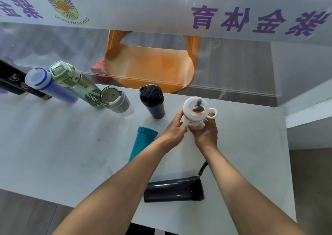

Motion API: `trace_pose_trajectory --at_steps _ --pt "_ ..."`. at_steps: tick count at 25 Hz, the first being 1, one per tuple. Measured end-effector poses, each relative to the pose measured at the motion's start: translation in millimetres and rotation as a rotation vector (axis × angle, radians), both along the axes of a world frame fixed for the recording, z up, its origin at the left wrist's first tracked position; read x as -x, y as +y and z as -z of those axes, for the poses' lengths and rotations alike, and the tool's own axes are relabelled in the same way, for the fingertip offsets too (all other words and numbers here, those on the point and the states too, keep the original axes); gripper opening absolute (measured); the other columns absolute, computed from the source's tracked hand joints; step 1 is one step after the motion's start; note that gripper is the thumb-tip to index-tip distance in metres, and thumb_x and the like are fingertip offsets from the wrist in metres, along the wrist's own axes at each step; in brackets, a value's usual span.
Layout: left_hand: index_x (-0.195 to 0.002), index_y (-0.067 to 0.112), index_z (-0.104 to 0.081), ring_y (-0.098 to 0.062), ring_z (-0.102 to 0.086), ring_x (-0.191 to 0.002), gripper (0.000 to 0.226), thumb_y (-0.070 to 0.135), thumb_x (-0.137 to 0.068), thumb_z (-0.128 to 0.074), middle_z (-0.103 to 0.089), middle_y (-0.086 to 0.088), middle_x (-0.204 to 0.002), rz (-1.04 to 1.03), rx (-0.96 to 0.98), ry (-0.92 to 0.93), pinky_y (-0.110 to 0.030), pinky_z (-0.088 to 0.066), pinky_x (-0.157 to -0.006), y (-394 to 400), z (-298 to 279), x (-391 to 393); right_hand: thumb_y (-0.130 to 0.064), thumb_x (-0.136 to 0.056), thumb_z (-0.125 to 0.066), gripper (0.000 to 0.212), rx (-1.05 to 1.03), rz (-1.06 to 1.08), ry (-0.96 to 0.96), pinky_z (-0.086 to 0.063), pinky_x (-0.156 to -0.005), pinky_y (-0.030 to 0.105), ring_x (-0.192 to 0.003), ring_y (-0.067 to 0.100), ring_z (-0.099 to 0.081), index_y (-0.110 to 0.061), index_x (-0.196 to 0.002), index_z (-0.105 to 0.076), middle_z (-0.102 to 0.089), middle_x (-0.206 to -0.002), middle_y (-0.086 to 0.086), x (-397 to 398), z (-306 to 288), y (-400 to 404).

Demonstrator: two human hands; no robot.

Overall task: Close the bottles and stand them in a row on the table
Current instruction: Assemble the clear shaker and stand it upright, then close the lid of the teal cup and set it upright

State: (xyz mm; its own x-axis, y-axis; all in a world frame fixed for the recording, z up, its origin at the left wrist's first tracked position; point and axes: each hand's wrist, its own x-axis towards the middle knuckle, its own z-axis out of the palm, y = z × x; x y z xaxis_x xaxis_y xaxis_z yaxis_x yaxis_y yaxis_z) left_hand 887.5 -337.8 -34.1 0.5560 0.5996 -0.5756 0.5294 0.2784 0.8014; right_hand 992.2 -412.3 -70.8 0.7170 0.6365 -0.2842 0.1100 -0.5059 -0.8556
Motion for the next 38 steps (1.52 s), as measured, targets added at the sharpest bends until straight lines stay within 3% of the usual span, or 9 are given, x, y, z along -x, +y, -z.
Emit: trace_pose_trajectory --at_steps 7,11,14,17,22,26,28,34,38 --pt "-0.151 0.041 -0.015 -0.022 -0.034 -0.144 0.068 0.012 -0.097 -0.045 -0.026 0.008 -0.160 0.053 -0.143 0.133 -0.042 -0.034 -0.112 -3.2 -4.1 16.2 -0.021 -0.075 -0.083 0.062 0.032 -0.009 -0.021 -0.040 -0.079 0.020 -0.106 0.019 -0.061 -0.022 -0.127 -0.051 -0.065 -0.115 -0.003 5.7 -3.7 -3.6" --pt "-0.140 0.042 -0.032 -0.017 -0.044 -0.131 0.052 0.023 -0.095 -0.051 -0.042 0.006 -0.149 0.059 -0.470 0.239 -0.038 -0.040 -0.109 -18.0 -15.5 80.8 -0.024 -0.082 -0.077 0.074 0.163 0.045 0.011 -0.046 -0.099 0.034 -0.127 0.023 -0.055 -0.024 -0.144 -0.036 -0.056 -0.138 0.004 25.4 -17.2 -27.4" --pt "-0.139 0.030 -0.037 -0.027 -0.046 -0.121 0.059 0.029 -0.087 -0.063 -0.048 -0.004 -0.139 0.051 -0.740 0.471 -0.040 -0.042 -0.103 -18.9 -10.1 131.8 -0.023 -0.086 -0.069 0.059 0.185 0.104 0.036 -0.045 -0.103 0.036 -0.127 0.021 -0.056 -0.023 -0.139 -0.043 -0.058 -0.135 0.005 53.0 -28.3 -49.3" --pt "-0.143 0.021 -0.030 -0.032 -0.050 -0.119 0.079 0.049 -0.079 -0.069 -0.051 -0.009 -0.136 0.098 -0.528 0.668 -0.044 -0.045 -0.099 -13.5 6.7 160.2 -0.019 -0.088 -0.067 0.049 0.179 0.115 0.049 -0.043 -0.094 0.028 -0.117 0.022 -0.059 -0.017 -0.134 -0.050 -0.061 -0.126 0.008 81.5 -43.4 -62.3" --pt "-0.137 0.019 -0.036 -0.029 -0.057 -0.115 0.075 0.040 -0.077 -0.076 -0.056 -0.009 -0.132 0.107 -0.315 0.477 -0.047 -0.054 -0.093 -10.7 6.8 171.9 -0.018 -0.089 -0.067 0.041 0.201 0.105 0.056 -0.046 -0.086 0.024 -0.104 0.020 -0.064 -0.016 -0.129 -0.057 -0.063 -0.113 0.002 118.8 -64.8 -72.5" --pt "-0.131 0.037 -0.034 -0.018 -0.051 -0.125 0.073 0.022 -0.076 -0.080 -0.051 0.004 -0.134 0.108 -0.229 0.175 -0.048 -0.052 -0.096 -25.8 -19.6 166.8 -0.030 -0.096 -0.061 0.038 0.222 0.086 0.104 -0.050 -0.093 0.029 -0.106 0.017 -0.063 -0.021 -0.132 -0.057 -0.064 -0.113 -0.003 136.0 -76.1 -71.2" --pt "-0.129 0.036 -0.035 -0.015 -0.051 -0.126 0.073 0.019 -0.075 -0.081 -0.050 0.007 -0.134 0.168 -0.252 0.068 -0.045 -0.048 -0.101 -35.8 -33.7 158.1 -0.032 -0.100 -0.055 0.034 0.186 0.088 0.200 -0.051 -0.101 0.038 -0.111 0.018 -0.064 -0.023 -0.132 -0.057 -0.065 -0.122 -0.001 138.5 -80.9 -71.0" --pt "-0.143 0.029 -0.038 -0.015 -0.046 -0.121 0.063 0.037 -0.087 -0.068 -0.042 0.000 -0.135 0.341 -0.543 -0.031 -0.035 -0.042 -0.106 -64.0 -73.3 93.1 -0.023 -0.107 -0.038 0.022 -0.035 0.231 0.333 -0.059 -0.091 0.043 -0.104 0.017 -0.068 -0.025 -0.118 -0.056 -0.064 -0.123 0.005 92.3 -94.3 -99.7" --pt "-0.146 0.029 -0.036 -0.020 -0.050 -0.117 0.059 0.026 -0.093 -0.061 -0.043 -0.004 -0.128 0.402 -0.405 -0.057 -0.036 -0.043 -0.108 -87.8 -77.8 29.4 -0.010 -0.106 -0.035 0.027 -0.103 0.386 0.356 -0.054 -0.092 0.055 -0.098 0.027 -0.067 -0.026 -0.115 -0.056 -0.061 -0.111 0.006 31.8 -89.1 -114.2"
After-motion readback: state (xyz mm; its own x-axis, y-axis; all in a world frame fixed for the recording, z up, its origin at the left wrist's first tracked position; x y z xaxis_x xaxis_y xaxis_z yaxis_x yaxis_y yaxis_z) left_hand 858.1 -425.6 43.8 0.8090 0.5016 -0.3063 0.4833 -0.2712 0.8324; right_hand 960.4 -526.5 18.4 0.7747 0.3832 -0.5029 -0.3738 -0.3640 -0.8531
